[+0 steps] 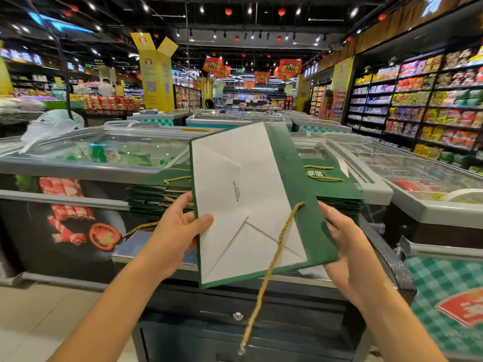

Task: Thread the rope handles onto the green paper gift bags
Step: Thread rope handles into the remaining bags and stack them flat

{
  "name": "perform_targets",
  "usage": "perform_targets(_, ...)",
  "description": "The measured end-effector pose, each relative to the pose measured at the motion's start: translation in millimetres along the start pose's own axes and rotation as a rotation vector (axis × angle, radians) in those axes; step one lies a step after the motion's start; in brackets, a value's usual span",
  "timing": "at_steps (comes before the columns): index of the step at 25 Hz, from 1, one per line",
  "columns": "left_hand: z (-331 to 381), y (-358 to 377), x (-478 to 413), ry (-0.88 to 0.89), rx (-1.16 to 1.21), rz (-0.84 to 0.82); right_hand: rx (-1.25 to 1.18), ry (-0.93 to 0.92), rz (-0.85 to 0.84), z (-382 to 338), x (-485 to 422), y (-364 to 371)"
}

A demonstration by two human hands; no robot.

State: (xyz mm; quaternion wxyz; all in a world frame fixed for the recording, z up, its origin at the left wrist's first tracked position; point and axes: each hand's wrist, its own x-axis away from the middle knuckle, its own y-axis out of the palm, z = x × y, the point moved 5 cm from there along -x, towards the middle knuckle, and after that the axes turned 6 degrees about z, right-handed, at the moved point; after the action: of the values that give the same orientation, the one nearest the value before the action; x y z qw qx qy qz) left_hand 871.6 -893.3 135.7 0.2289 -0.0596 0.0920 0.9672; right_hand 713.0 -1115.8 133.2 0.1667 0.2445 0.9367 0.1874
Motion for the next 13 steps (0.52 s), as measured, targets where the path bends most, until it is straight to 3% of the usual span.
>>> perform_targets(2, -5, -5, -2, 0.002, -0.086, -0.034, 0.229, 0.059, 0.042, 8, -11, -6)
perform_targets(5, -17, -8, -5, 0.022, -0.181, -0.06, 0.546, 0.0, 0.075, 14, -27, -4)
perform_targets(9, -27, -17, -8, 0.094, -0.39, 0.081, 0.566, -0.06, 0.107, 27, -34, -7)
perform_targets(13, -22, -19, 12, 0.371, -0.7, 0.368, 0.592, -0.105, 0.132, 29, -34, -12)
